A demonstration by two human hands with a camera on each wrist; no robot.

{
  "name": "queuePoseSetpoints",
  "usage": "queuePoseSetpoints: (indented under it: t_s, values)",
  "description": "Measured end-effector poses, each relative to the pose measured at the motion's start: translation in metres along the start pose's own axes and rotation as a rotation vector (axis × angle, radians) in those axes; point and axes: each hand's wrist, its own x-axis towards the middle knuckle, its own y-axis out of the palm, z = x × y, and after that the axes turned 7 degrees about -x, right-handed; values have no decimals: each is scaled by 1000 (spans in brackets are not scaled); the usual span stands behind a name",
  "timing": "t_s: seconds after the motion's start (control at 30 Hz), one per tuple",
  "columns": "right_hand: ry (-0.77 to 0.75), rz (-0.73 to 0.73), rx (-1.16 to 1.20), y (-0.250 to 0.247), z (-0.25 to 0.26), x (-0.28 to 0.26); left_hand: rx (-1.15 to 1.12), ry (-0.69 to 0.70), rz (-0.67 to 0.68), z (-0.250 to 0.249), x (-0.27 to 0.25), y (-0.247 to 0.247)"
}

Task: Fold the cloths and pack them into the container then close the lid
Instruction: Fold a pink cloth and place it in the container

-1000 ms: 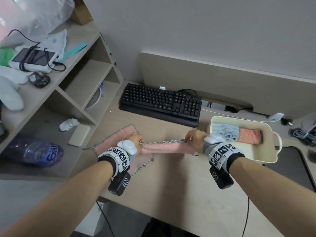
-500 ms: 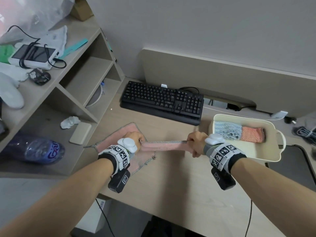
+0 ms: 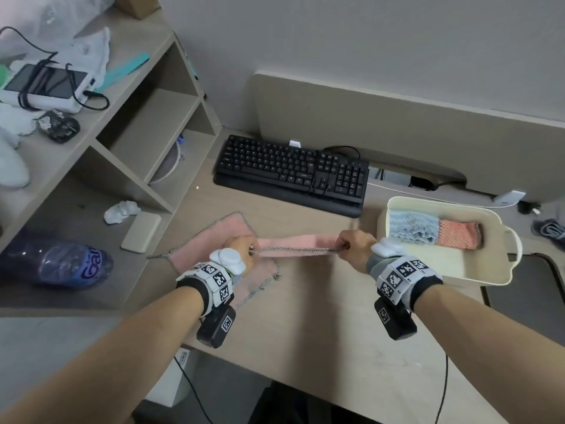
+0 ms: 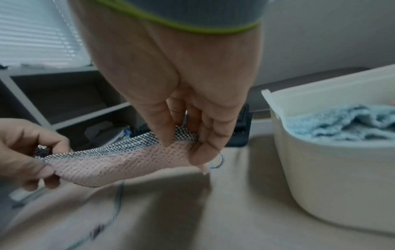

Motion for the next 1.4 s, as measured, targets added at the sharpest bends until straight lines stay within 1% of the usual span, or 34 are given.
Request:
queuePoseSetpoints:
  t_s: [0.13, 0.17, 0.23, 0.27, 0.37, 0.43, 0.5, 0.57, 0.63, 0.7, 0.8, 0.9, 0.93, 1.0, 1.07, 1.17, 1.2, 1.3, 1.4]
  values:
    - [14, 147, -175, 45, -17, -9, 138, -77, 228, 19, -5, 43]
    - [7, 178, -233, 55, -22, -9, 155, -104, 264, 22, -4, 51]
    - [20, 199, -275, 64, -27, -9, 173, -156, 281, 23, -5, 56]
    - [41, 211, -270, 63, -27, -9, 173, -167, 281, 24, -4, 58]
    - [109, 223, -213, 61, -27, -1, 51, -129, 228, 28, -2, 57]
    - [118, 225, -167, 62, -25, 8, 0, -138, 196, 32, 1, 54]
    - [130, 210, -108, 65, -24, 19, -31, -147, 167, 34, 10, 55]
    - [175, 237, -81, 68, -21, 25, -40, -153, 143, 34, 17, 57]
    - [202, 213, -128, 71, -18, 29, -46, -170, 124, 34, 20, 61]
    - [269, 213, -183, 77, -19, 35, -51, -195, 136, 32, 23, 65]
    - [270, 226, -262, 79, -17, 34, -27, -225, 113, 37, 29, 67]
    - [285, 233, -307, 80, -15, 32, -12, -243, 118, 40, 33, 63]
    - [282, 225, -281, 83, -17, 34, -10, -237, 113, 40, 34, 63]
    - [225, 211, -186, 86, -17, 36, -12, -219, 74, 41, 35, 64]
    - [215, 192, -117, 89, -18, 37, -57, -227, 49, 39, 32, 67]
    - [237, 215, -130, 82, -16, 33, -107, -231, 77, 37, 31, 71]
    - [242, 220, -127, 78, -15, 30, -111, -216, 91, 35, 31, 70]
    - [248, 170, 38, 74, -19, 28, -60, -147, 109, 27, 34, 67]
    - [279, 146, 122, 62, -17, 21, -86, -101, 68, 25, 32, 65]
